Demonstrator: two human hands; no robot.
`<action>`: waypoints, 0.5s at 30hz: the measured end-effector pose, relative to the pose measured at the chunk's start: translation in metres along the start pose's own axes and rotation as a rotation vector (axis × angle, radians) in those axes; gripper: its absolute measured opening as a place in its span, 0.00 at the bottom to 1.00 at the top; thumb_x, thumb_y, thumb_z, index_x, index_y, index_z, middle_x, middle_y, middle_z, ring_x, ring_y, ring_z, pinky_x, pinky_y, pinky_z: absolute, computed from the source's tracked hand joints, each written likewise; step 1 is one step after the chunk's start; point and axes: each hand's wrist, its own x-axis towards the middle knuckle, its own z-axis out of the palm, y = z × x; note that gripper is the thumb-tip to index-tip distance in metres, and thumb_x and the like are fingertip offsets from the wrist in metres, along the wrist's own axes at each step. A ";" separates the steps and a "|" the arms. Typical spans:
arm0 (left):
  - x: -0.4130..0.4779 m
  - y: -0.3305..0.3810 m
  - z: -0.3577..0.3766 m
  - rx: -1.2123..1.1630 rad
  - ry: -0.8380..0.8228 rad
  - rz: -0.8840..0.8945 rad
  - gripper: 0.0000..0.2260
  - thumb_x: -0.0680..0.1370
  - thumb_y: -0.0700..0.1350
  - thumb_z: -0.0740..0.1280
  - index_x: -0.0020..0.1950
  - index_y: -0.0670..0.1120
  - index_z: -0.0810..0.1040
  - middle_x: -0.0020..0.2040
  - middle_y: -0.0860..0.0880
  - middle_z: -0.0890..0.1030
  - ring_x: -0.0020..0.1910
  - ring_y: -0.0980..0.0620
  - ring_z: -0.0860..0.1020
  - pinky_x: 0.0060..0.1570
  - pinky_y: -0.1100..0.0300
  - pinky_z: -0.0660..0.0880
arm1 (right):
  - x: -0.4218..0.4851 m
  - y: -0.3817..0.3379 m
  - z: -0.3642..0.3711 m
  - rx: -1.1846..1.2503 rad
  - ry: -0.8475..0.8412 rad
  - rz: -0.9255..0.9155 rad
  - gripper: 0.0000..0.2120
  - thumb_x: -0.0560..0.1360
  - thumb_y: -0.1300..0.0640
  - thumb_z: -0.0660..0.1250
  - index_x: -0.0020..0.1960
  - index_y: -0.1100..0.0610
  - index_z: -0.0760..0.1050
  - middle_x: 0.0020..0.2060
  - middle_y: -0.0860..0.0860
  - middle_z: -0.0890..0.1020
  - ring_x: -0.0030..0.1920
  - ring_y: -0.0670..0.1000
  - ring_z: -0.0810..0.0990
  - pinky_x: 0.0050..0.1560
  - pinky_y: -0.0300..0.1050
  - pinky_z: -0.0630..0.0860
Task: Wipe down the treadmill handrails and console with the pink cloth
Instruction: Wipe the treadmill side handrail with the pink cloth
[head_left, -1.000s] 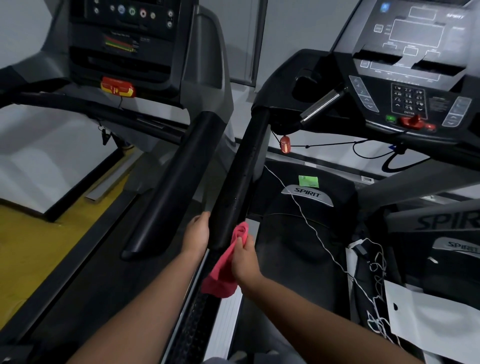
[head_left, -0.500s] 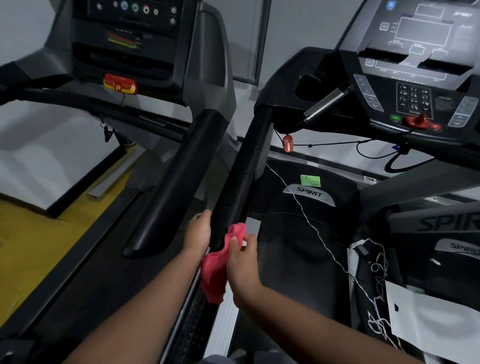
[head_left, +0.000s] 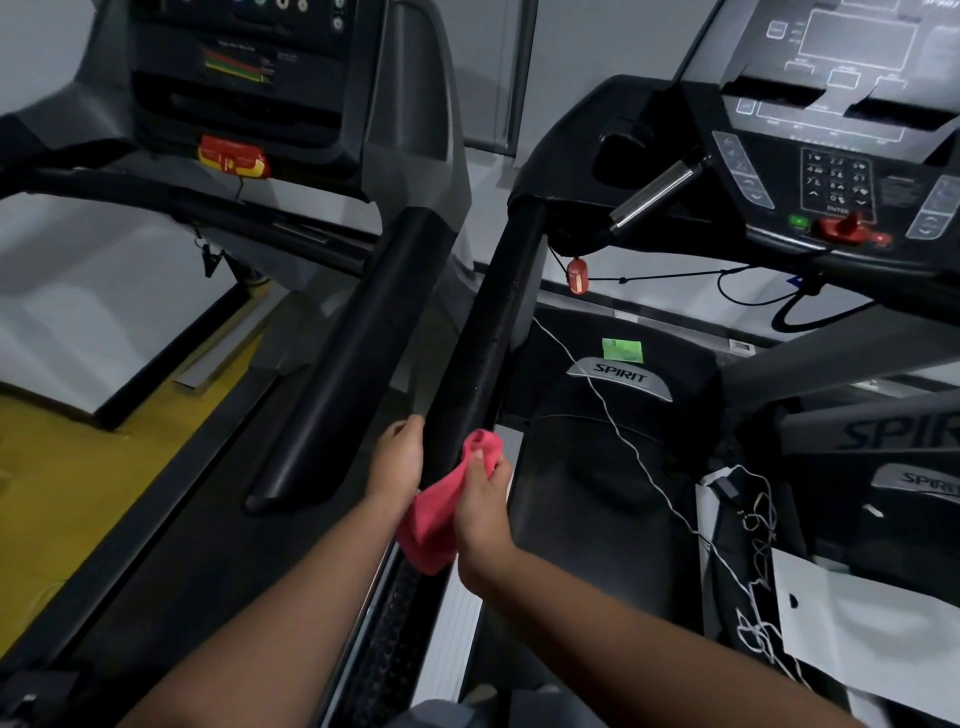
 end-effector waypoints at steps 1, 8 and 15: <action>0.001 0.000 0.000 -0.008 0.002 -0.007 0.14 0.78 0.45 0.58 0.47 0.37 0.78 0.42 0.40 0.81 0.43 0.43 0.79 0.42 0.54 0.74 | 0.003 -0.001 0.001 0.045 0.009 0.046 0.18 0.82 0.48 0.51 0.71 0.50 0.59 0.60 0.48 0.68 0.62 0.53 0.70 0.64 0.48 0.64; -0.001 0.003 -0.001 0.036 0.019 -0.028 0.15 0.77 0.48 0.58 0.46 0.38 0.79 0.45 0.39 0.81 0.48 0.41 0.79 0.51 0.48 0.74 | 0.012 -0.012 0.001 0.399 -0.198 0.382 0.17 0.79 0.49 0.58 0.51 0.60 0.79 0.40 0.57 0.84 0.38 0.54 0.84 0.45 0.48 0.79; 0.000 0.000 -0.002 0.035 0.023 -0.035 0.15 0.74 0.50 0.59 0.41 0.40 0.77 0.41 0.40 0.80 0.45 0.41 0.79 0.50 0.45 0.75 | 0.013 -0.024 -0.001 0.272 -0.152 0.384 0.18 0.81 0.49 0.55 0.48 0.60 0.78 0.35 0.57 0.82 0.38 0.57 0.80 0.44 0.49 0.77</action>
